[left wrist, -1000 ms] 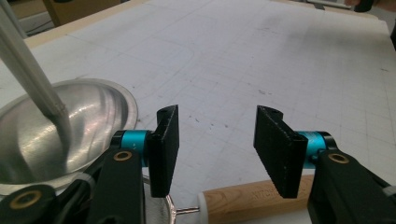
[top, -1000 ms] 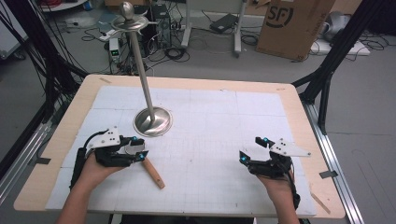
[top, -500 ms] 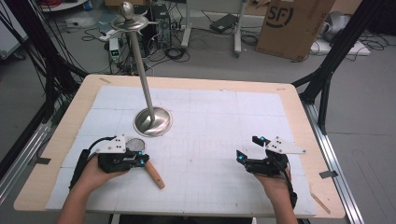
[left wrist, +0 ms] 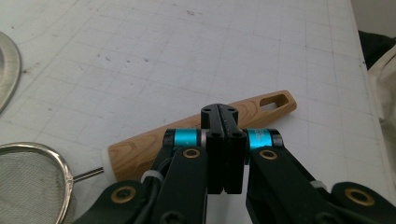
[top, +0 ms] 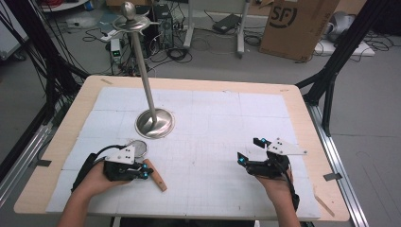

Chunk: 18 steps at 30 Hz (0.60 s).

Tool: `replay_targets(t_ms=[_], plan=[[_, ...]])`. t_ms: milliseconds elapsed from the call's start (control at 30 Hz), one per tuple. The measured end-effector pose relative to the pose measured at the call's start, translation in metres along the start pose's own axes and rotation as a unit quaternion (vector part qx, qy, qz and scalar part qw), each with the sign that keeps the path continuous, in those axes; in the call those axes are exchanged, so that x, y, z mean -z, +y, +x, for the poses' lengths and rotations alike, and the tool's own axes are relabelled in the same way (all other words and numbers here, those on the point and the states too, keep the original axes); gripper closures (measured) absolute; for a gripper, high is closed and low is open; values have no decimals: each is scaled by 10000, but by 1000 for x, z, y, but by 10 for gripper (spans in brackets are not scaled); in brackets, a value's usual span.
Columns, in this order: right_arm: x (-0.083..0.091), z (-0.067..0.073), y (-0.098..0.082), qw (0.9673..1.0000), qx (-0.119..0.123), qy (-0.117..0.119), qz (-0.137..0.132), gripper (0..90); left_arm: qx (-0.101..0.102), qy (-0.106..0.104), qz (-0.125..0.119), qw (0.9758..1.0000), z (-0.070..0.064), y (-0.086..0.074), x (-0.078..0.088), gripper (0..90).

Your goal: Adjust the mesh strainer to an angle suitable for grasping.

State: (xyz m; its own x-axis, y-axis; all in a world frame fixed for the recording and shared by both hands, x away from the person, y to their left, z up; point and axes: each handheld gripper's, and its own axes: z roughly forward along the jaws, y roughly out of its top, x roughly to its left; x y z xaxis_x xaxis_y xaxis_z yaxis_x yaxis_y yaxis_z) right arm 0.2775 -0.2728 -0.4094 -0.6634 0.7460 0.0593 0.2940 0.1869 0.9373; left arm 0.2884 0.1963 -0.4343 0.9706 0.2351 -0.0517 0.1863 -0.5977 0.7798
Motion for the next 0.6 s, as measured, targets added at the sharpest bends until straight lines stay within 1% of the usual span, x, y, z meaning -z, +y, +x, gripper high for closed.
replay_targets(t_ms=[100,200,300,367,467,500,567,600], plan=[[0,0,0,10000,26,1,-4,146,-54,19,83,9999,0,1,-3,896],[0,0,0,10000,31,-6,4,145,6,33,61,10000,-1,4,-6,896],[-2,0,-1,10000,15,-4,37,146,-65,55,111,9999,-3,10,-13,896],[-2,0,0,10000,31,4,49,146,-55,143,112,9998,-3,17,-20,896],[-1,0,0,10000,19,-12,20,145,30,304,72,9995,-2,22,-26,894],[0,0,0,10000,10,-17,17,146,30,304,72,9995,-2,22,-26,894],[0,-1,0,10000,11,-16,33,146,73,372,39,9993,-2,26,-33,894],[0,-1,0,10000,-6,4,52,146,54,395,68,9992,-1,27,-36,894]])
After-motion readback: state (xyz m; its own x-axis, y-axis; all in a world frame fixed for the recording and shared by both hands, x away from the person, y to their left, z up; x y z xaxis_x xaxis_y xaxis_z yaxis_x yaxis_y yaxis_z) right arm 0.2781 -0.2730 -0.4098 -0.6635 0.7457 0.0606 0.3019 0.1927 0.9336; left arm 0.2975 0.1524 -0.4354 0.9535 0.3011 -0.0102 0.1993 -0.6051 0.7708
